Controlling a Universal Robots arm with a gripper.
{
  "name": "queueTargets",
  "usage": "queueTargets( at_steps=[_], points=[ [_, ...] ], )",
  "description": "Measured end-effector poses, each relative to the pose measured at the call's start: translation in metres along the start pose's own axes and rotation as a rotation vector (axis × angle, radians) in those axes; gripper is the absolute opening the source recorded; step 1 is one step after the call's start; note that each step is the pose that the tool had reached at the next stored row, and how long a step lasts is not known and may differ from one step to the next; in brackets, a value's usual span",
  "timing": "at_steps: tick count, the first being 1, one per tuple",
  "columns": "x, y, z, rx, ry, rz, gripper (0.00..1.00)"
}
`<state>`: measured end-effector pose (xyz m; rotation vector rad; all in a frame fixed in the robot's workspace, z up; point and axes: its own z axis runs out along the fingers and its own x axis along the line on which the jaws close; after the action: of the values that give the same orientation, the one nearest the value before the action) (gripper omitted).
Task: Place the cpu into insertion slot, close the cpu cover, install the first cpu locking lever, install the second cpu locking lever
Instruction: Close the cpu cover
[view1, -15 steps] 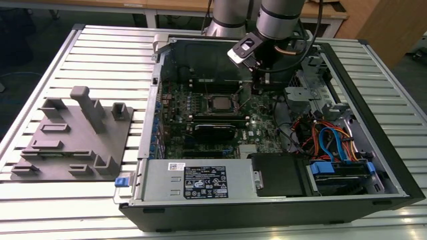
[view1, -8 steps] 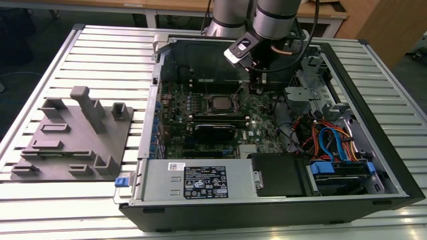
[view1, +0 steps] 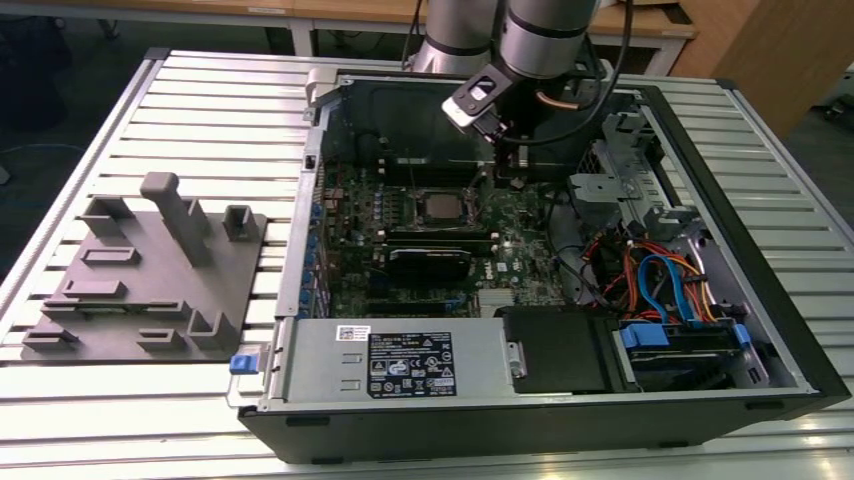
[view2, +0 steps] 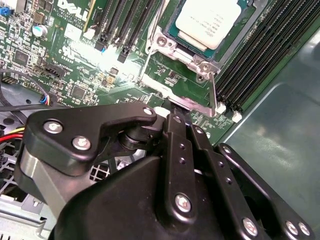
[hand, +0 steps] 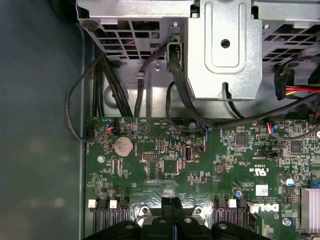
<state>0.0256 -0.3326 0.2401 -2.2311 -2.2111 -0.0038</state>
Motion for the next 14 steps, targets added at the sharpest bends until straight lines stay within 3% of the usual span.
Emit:
queueTargets(
  at_steps=[14],
  points=[
    [0.0,-0.0048,0.0,0.0,0.0,0.0,0.1]
  ],
)
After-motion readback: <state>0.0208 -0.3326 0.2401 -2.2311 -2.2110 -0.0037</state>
